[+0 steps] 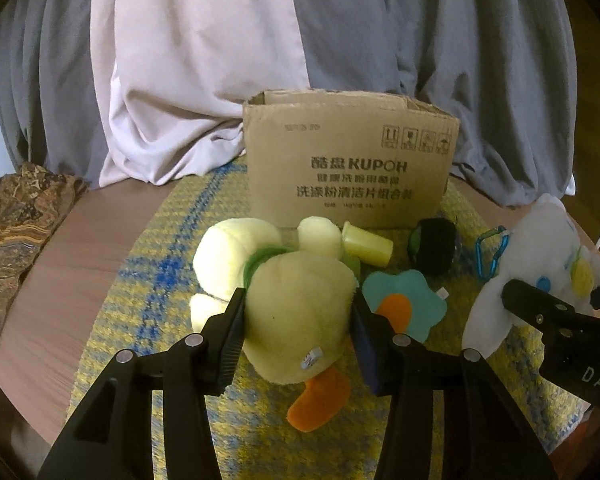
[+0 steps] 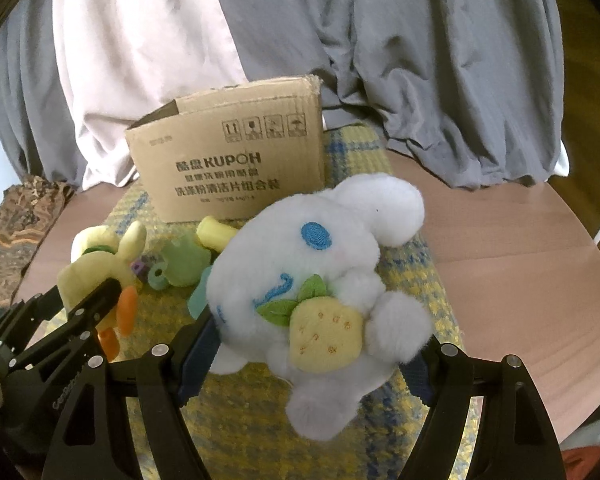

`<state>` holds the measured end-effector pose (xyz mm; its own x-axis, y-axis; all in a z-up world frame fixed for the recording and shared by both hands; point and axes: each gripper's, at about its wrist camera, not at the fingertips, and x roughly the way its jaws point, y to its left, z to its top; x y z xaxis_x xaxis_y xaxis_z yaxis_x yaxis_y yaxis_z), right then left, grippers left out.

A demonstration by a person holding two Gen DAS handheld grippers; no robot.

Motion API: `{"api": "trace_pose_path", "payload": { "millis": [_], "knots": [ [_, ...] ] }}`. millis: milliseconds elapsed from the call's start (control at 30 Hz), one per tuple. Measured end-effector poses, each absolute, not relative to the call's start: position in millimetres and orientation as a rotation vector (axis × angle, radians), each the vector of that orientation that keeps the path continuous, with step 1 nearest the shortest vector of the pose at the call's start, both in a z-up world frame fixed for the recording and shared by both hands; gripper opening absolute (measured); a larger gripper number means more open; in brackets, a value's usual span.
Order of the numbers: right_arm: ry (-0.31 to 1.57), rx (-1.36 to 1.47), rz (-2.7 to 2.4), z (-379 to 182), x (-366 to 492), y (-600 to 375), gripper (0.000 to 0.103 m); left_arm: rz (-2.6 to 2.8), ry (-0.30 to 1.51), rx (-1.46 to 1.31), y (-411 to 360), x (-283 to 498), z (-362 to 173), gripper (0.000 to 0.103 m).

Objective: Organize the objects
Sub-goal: 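Lift the yellow duck with the left tool while the right tool carries the white bunny toward the box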

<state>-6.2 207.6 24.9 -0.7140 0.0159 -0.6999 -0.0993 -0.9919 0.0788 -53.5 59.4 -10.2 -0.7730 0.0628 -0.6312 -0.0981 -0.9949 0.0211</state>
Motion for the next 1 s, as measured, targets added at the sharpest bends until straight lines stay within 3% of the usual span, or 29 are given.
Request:
{"api": "trace_pose_path", "payload": {
  "millis": [1000],
  "knots": [
    [0.105, -0.846, 2.947, 108, -34, 192, 0.078, 2.991, 0.062, -0.710, 45, -92, 80, 0.048]
  ]
}}
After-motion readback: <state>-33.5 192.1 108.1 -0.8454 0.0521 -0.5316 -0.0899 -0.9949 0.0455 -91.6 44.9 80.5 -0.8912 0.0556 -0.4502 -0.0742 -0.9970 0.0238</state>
